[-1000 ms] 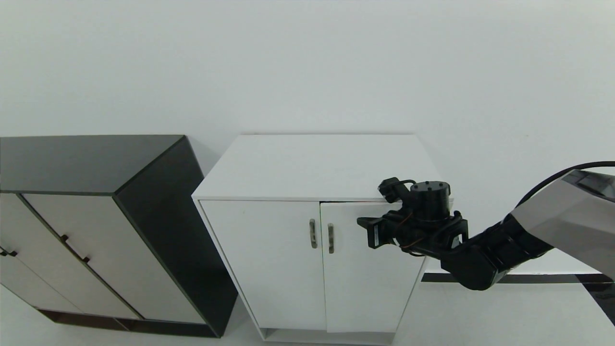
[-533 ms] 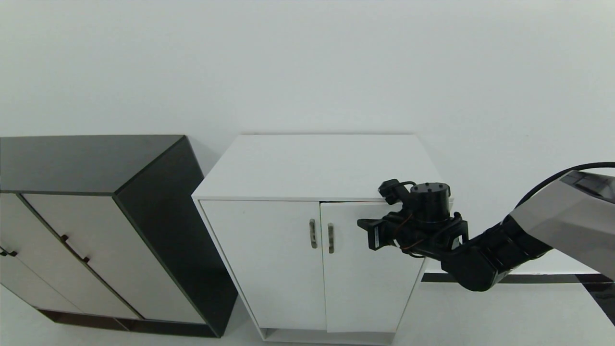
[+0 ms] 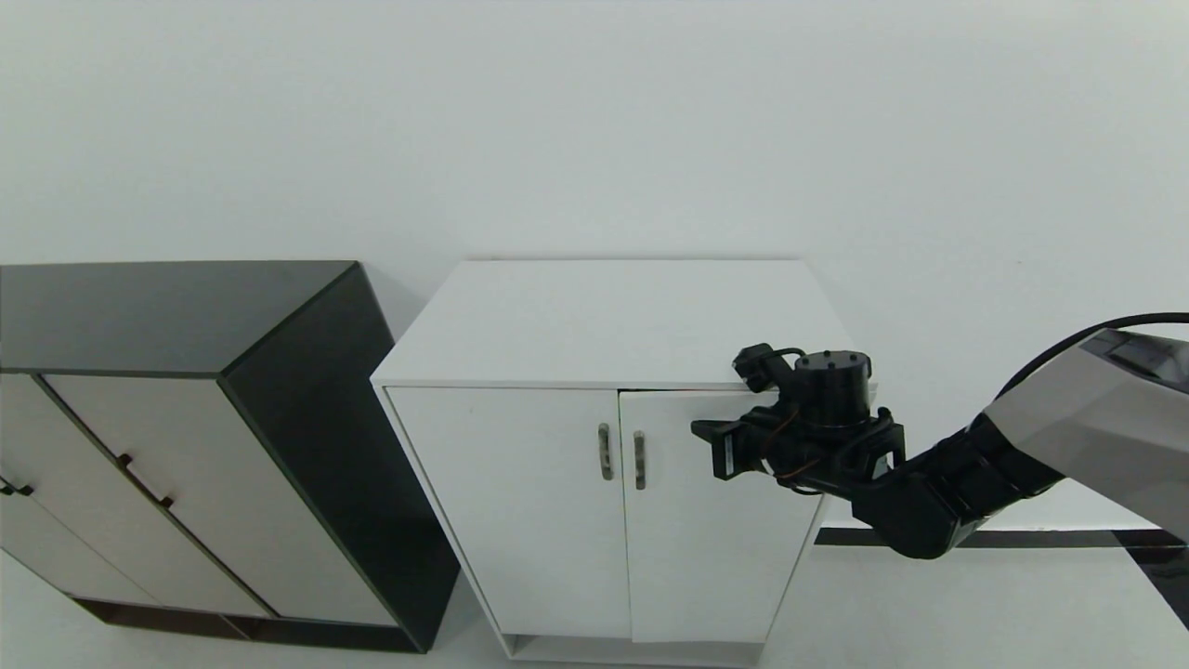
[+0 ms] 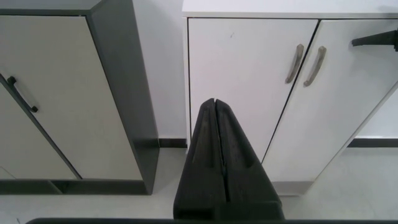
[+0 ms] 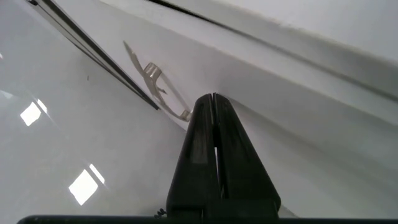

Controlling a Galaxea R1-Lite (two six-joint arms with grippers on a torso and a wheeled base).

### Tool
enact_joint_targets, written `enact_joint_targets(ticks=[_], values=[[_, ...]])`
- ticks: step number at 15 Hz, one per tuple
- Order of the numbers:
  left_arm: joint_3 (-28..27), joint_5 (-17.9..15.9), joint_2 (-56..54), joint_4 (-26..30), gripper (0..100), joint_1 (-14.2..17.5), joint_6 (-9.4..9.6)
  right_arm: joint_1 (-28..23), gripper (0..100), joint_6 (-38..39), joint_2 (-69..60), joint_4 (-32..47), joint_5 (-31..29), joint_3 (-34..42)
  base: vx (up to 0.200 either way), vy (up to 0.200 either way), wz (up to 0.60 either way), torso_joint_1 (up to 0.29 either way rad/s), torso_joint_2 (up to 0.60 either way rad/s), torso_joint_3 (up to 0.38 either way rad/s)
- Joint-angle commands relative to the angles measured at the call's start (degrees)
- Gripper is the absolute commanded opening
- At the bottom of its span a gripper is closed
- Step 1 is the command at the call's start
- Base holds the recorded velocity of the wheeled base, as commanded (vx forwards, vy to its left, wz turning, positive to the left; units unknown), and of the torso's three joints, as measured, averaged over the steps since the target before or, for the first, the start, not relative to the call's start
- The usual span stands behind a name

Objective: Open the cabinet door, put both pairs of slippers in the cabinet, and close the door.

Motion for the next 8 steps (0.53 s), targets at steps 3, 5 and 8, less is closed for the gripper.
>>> enact_joint_targets(ticks=[3, 5, 8], values=[[0.0, 0.0, 0.1, 0.0, 0, 0.0, -0.06, 0.1, 0, 0.0, 0.1, 0.0, 0.0, -0.2, 0.0, 0.0, 0.0, 0.0, 0.0, 0.0], [0.0, 0.0, 0.1, 0.0, 0, 0.0, -0.06, -0.1, 0, 0.0, 0.4, 0.2, 0.0, -0.4, 0.0, 0.0, 0.0, 0.0, 0.0, 0.0], [0.0, 0.0, 0.1, 0.0, 0, 0.1, -0.06, -0.3, 0, 0.0, 0.5, 0.1, 0.0, -0.4, 0.0, 0.0, 0.0, 0.0, 0.0, 0.0]])
